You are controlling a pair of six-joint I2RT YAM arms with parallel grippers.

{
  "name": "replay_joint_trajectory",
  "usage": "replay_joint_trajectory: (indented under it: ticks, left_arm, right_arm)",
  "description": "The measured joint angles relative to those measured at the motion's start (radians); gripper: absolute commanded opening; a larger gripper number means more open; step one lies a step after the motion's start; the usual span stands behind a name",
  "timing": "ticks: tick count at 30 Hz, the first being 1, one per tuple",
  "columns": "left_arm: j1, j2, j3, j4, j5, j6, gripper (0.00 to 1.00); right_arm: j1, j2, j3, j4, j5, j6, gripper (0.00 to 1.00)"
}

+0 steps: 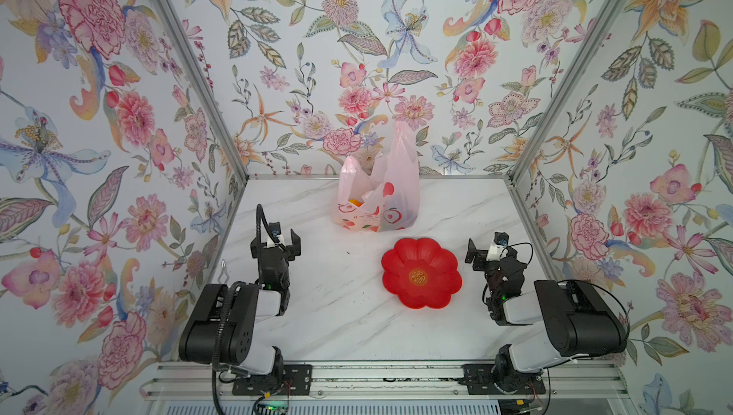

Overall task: Place the fruits into the plastic bag
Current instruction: Reset both arms

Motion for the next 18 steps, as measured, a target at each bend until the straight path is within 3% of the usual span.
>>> replay_joint_trajectory:
  ticks: [18]
  left_arm:
    - [0.0, 0.033, -0.043, 0.145, 0.059, 0.025, 0.99]
  right_arm:
    - [0.006, 0.0, 0.084, -0.124, 0.08, 0.001, 0.99]
